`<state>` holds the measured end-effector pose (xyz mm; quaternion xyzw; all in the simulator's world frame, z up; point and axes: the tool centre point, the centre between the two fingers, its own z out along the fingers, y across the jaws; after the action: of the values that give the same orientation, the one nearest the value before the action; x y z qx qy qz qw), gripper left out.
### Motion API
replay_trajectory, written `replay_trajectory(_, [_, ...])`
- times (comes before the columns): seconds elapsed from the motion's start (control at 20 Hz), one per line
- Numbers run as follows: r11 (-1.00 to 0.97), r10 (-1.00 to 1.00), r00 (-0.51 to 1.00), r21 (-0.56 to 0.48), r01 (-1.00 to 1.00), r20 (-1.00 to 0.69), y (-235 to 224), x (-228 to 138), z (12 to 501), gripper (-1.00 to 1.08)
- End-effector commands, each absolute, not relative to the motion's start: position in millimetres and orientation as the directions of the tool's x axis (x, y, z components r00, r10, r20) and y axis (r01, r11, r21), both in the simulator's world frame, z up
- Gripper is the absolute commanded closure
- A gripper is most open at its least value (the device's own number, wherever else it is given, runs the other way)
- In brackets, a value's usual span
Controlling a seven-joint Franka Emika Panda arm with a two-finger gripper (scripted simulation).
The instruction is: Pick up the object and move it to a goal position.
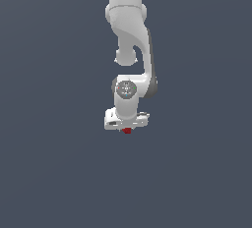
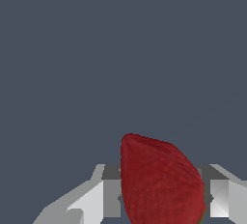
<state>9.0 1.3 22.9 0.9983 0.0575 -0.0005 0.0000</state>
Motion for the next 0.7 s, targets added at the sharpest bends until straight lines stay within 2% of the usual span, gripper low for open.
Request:
replay_trajectory(0.0, [-0.993,0.115,0.993,0.000,0.115,0.000,0,9,25,1.08])
replay_trajectory(0.35, [-0.993,0.115,0.993,0.000,0.115,0.000,-13,6,50,1.08])
replay_trajectory(0.65, [-0.993,0.115,0.993,0.000,0.115,0.000,-38,1,94,1.08])
